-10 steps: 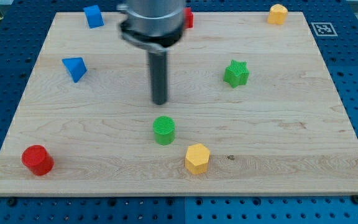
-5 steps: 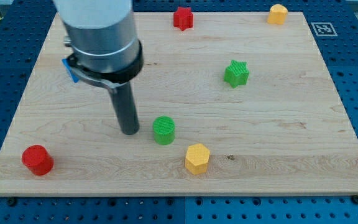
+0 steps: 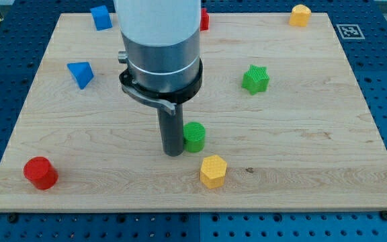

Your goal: Place the green circle at the center right

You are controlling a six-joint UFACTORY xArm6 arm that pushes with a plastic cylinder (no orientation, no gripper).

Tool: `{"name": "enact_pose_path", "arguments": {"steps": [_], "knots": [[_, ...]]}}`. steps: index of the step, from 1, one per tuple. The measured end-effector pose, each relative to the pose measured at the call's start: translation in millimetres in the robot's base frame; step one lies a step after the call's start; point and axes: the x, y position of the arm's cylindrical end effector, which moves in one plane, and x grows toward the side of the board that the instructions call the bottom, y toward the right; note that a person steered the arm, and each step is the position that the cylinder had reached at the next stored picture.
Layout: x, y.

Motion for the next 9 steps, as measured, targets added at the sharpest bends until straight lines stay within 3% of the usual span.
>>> {"name": "enact_pose_path", "arguments": {"steps": [3, 7, 9], "knots": [[-33, 48], [-89, 176], [-72, 192]]}}
